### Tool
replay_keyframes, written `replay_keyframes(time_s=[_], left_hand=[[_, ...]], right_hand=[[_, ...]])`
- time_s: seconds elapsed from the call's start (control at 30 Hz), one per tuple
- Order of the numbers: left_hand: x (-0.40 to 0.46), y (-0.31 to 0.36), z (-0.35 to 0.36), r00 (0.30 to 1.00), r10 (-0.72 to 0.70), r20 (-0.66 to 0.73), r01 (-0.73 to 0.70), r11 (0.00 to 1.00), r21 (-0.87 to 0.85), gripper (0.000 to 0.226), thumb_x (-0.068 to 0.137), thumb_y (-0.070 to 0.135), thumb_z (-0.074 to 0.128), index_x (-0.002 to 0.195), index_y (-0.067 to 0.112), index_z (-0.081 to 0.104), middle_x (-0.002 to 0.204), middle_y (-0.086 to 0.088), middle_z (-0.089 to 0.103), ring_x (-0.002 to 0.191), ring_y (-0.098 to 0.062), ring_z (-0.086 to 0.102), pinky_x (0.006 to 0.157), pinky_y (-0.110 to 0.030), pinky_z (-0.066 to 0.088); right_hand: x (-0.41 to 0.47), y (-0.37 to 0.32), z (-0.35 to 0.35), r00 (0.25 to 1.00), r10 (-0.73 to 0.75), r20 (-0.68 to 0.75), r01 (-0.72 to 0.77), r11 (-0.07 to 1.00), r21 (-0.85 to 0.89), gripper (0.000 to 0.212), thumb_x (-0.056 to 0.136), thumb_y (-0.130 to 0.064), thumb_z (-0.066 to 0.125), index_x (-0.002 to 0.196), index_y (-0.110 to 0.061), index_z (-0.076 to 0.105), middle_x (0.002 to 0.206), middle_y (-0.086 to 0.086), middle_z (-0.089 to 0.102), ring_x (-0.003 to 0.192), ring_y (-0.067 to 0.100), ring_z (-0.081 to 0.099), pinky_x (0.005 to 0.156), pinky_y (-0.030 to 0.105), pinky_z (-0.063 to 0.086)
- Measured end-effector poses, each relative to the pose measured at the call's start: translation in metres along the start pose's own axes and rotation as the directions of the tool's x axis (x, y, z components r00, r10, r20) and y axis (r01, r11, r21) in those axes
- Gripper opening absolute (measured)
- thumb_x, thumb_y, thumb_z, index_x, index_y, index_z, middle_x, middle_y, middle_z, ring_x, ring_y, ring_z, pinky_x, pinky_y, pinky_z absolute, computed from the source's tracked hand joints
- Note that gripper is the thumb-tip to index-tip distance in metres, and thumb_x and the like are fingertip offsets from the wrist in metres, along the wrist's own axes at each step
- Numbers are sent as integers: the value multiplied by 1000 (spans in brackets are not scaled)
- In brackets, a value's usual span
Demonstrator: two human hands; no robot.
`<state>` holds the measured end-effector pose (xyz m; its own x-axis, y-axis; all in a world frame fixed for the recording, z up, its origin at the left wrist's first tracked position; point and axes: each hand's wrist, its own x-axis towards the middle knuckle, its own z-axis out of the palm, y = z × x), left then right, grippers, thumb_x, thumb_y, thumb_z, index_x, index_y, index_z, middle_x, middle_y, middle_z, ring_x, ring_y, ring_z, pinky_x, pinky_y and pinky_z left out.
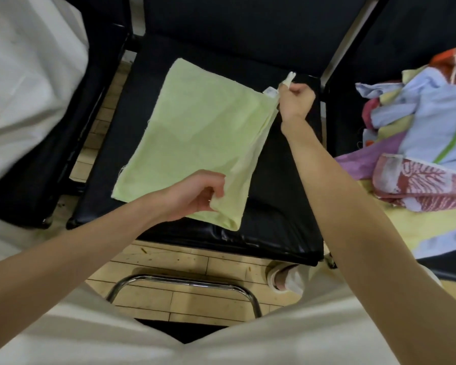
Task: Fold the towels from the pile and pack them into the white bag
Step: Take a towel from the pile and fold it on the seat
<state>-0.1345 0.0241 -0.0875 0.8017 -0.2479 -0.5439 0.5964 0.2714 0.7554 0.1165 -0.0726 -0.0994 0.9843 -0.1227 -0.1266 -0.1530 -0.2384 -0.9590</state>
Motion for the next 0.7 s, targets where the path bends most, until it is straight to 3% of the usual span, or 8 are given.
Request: replay_keyframes(time_s=[0.17, 0.3, 0.4, 0.47, 0.57, 0.63, 0.7], left_hand=[[-34, -5, -41, 992, 13, -126, -16, 1000, -20, 44, 59, 15, 57, 102, 6, 51, 96, -9, 40, 82, -27, 36, 61, -21, 43], [-60, -5, -71, 966, -8, -259, -6, 999, -51, 36, 49, 19, 59, 78, 4, 45, 84, -11, 32, 67, -24, 24, 57, -22, 34], [-74, -5, -89, 944, -4, -329, -21, 997, -74, 37, 49, 15, 58, 68, 14, 26, 76, -12, 21, 67, -26, 19, 59, -25, 29], [-80, -7, -96, 927, 3, -375, -32, 997, -69, 26, 64, 8, 55, 65, 14, 30, 69, -7, 25, 61, -20, 26, 59, -24, 42], [-85, -14, -105, 864, 19, -504, 38, 994, 102, 11, 88, 7, 53, 78, 8, 49, 64, -1, 42, 49, -9, 51, 71, -32, 59], [-87, -22, -111, 814, 80, -576, 127, 942, 310, 12, 89, 15, 57, 87, 4, 54, 69, -4, 55, 57, -14, 60, 71, -33, 58], [-90, -27, -115, 780, 167, -603, 216, 832, 510, 16, 87, 18, 60, 92, 3, 57, 75, -7, 62, 68, -21, 62, 71, -37, 54]], right_hand=[[-31, -17, 68, 992, -106, 63, 107, 994, -20, 16, 86, -8, 63, 76, -13, 51, 70, -5, 52, 61, 4, 50, 57, 11, 41], [-59, -25, 124, 980, -183, 82, 184, 983, 6, 31, 85, -3, 61, 67, -19, 42, 66, -3, 48, 58, 8, 46, 54, 10, 40], [-78, -23, 160, 978, -188, 90, 192, 981, -34, 31, 86, -1, 58, 68, -19, 41, 68, -4, 49, 59, 7, 47, 55, 12, 40], [-85, -17, 180, 976, -192, 99, 200, 977, -77, 21, 88, -2, 57, 75, -12, 43, 70, -6, 47, 64, 9, 47, 58, 15, 37], [-91, -8, 197, 975, -154, 162, 189, 955, -228, 21, 90, -10, 58, 75, -12, 43, 79, -1, 51, 73, 10, 47, 66, 15, 36], [-90, -1, 205, 968, -146, 205, 206, 927, -315, 34, 90, -17, 61, 64, -16, 39, 70, -1, 49, 63, 9, 45, 67, 21, 39], [-95, 0, 204, 964, -137, 229, 214, 910, -354, 26, 90, -21, 61, 68, -14, 49, 68, -3, 51, 61, 5, 46, 63, 17, 35]])
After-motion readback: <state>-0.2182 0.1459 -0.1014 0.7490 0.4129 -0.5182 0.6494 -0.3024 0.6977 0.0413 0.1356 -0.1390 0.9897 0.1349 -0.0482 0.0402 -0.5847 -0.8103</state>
